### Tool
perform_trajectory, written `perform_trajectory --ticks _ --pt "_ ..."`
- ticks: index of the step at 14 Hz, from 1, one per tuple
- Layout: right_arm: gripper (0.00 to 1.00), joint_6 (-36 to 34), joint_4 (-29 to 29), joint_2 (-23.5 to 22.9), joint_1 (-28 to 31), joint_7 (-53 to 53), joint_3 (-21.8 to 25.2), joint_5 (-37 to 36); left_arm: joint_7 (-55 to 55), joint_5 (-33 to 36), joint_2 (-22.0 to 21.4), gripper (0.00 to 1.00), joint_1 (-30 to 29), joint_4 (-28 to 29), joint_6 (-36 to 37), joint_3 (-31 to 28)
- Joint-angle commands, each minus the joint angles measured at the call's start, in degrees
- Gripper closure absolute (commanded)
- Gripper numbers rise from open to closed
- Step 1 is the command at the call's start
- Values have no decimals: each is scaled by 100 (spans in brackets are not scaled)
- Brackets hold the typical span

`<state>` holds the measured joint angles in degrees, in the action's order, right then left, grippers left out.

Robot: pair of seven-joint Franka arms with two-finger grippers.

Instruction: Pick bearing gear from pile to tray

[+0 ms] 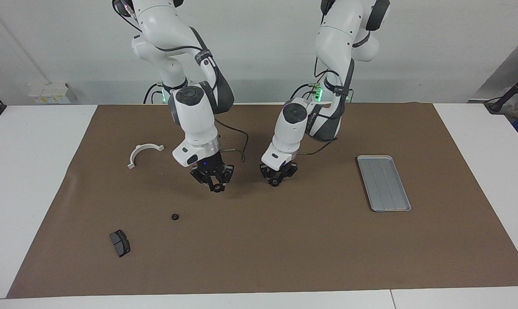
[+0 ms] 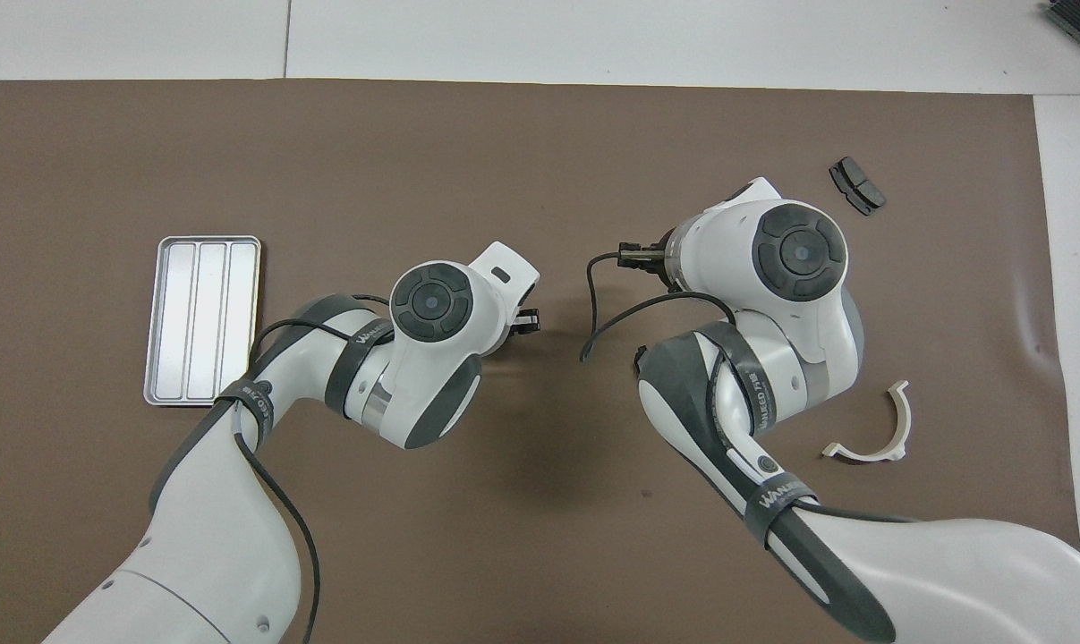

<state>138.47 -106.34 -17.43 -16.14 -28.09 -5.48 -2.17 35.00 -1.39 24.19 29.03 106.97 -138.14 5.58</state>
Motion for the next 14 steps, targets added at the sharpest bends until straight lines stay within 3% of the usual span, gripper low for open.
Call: perform_trajectory --ticks 1,4,10,14 --pt "100 -154 237 -129 -55 -179 -23 129 -413 25 -37 87 -387 -299 480 -5" --pt "100 -250 359 -182 -397 -458 -23 129 -1159 25 -230 92 -888 -308 893 -5" --pt "100 -734 1747 -1428 -1416 -1925 -6 -396 -3619 16 -766 92 -2241 -220 1851 4" --pt "100 -1006 1766 -1527 -1830 -2306 -6 -662 -4947 16 -819 92 -2936 -115 2010 -5"
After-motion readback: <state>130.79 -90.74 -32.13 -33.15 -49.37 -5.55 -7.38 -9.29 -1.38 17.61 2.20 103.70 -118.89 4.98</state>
